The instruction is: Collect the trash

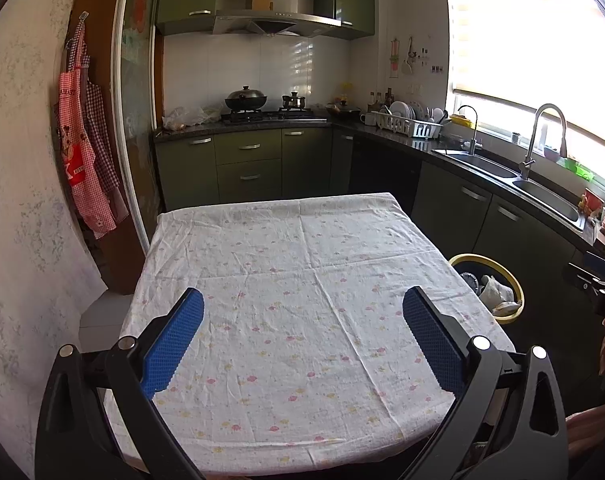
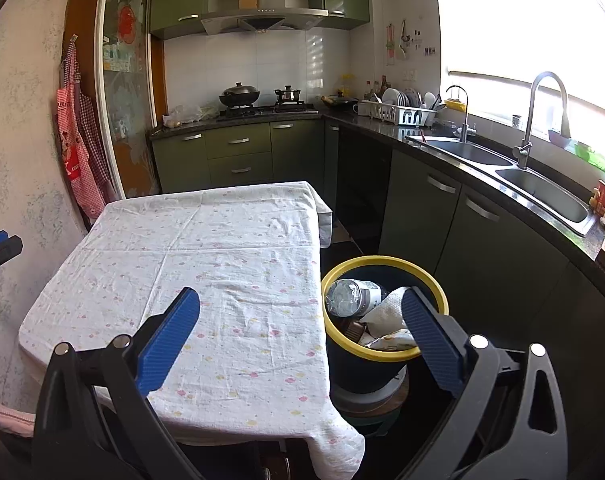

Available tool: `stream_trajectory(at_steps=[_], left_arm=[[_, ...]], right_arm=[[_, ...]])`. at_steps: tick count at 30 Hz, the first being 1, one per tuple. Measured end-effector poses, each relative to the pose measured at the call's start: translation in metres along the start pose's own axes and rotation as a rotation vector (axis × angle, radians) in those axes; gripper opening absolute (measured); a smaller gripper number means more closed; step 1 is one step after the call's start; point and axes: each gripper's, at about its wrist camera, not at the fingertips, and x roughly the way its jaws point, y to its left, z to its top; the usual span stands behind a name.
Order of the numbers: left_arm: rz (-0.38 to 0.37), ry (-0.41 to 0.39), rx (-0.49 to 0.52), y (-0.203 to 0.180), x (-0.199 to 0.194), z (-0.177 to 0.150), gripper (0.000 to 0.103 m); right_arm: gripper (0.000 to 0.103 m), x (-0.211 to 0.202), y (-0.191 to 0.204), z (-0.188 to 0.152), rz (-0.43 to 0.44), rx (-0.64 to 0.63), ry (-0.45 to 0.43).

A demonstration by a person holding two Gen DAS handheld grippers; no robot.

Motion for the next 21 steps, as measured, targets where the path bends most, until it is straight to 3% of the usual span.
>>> stream_trajectory(at_steps=[21], left_arm=[[-0.009,0.016,0.006,0.0,0.0064,-0.0017,0.098]], right_arm=[[0.096,0.002,-0.0002,-0.0008,0.002,0.005,0.005]])
